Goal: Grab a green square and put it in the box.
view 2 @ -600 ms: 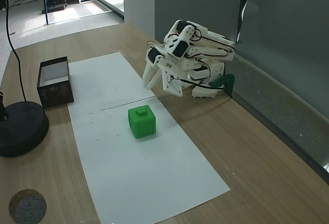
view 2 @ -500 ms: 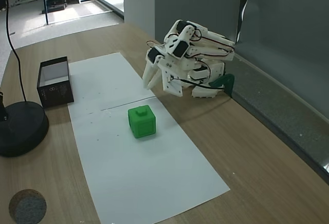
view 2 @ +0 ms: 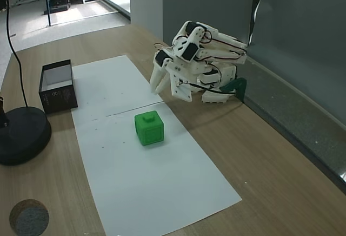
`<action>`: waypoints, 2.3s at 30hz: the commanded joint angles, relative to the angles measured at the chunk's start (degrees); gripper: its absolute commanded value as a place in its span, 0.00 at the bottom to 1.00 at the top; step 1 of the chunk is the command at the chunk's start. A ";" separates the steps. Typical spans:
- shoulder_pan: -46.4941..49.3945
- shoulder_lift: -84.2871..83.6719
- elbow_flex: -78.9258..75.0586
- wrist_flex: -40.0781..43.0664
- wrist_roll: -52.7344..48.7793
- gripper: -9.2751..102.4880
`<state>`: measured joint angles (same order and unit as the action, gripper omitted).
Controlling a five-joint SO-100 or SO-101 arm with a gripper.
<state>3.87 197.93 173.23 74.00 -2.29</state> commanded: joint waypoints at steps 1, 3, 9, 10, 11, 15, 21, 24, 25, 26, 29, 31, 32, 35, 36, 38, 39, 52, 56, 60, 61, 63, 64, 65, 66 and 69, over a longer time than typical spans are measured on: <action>0.00 1.23 -1.32 0.09 0.35 0.08; 0.00 1.23 -1.32 0.09 0.35 0.08; 0.00 1.23 -1.32 0.09 0.26 0.08; 0.00 1.23 -1.32 0.00 0.26 0.09; 0.00 1.23 -1.23 -0.26 0.18 0.09; 0.09 1.23 0.62 -7.65 -0.09 0.09; -1.58 1.23 -2.72 -13.18 -0.26 0.14; -3.43 1.05 -8.00 -12.57 -0.26 0.25; -3.96 0.88 -9.67 -12.57 -0.18 0.28; -4.57 0.26 -11.25 -12.57 -0.18 0.30; -5.98 -5.45 -16.17 -12.30 -0.09 0.32; -6.15 -12.22 -21.09 -10.72 0.18 0.32; -6.15 -16.35 -24.35 -9.40 -0.09 0.32; -7.65 -30.67 -35.60 -3.60 -0.35 0.32; -9.32 -35.60 -39.29 -1.58 -1.05 0.32; -14.41 -45.00 -46.49 2.81 -1.58 0.32; -17.40 -49.57 -49.66 4.83 -1.67 0.32; -39.46 -78.75 -60.29 4.57 -8.79 0.45; -38.50 -81.12 -59.41 0.62 -8.44 0.46; -33.22 -83.23 -57.83 -2.02 -8.96 0.46; -31.55 -83.50 -57.74 -2.02 -8.96 0.46; -28.56 -84.11 -57.74 -1.58 -9.05 0.47; -27.69 -84.37 -57.57 -1.49 -9.05 0.48; -27.07 -84.46 -56.95 -1.41 -9.05 0.49; -26.89 -84.64 -56.25 -1.58 -9.05 0.49; -27.86 -84.64 -53.53 -1.58 -9.05 0.49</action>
<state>-24.17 112.85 119.36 72.60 -11.25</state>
